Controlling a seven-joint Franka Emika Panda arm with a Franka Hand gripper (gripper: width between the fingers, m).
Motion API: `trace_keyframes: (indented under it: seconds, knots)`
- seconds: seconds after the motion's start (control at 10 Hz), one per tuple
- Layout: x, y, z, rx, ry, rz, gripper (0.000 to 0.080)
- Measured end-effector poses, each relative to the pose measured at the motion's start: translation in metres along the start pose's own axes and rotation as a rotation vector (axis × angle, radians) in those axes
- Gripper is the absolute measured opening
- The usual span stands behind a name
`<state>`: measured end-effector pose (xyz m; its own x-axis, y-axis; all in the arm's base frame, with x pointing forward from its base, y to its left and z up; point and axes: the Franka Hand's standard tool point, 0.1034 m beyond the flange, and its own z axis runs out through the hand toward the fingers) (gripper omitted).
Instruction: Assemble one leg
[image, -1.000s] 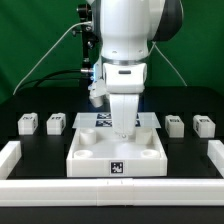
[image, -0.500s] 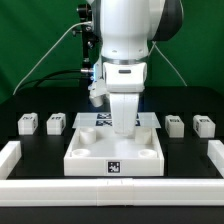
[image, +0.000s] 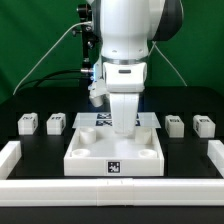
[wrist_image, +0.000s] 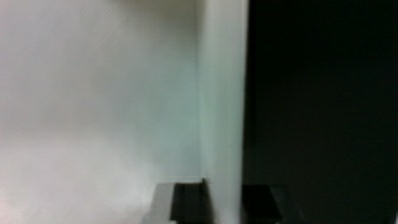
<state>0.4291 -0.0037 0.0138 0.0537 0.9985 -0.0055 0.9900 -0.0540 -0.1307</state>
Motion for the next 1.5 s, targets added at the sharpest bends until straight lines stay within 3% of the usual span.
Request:
trace_keyframes:
  seconds: [0.6,1.1,1.5]
  knots:
    - [0.048,0.040,-0.005,-0.028,0.020,-0.034,0.0068]
    - [0.046,0.041,-0.005,-0.034,0.021,-0.034,0.0068]
    - [0.078,0.051,-0.007,-0.069,0.047,-0.051,0.0068]
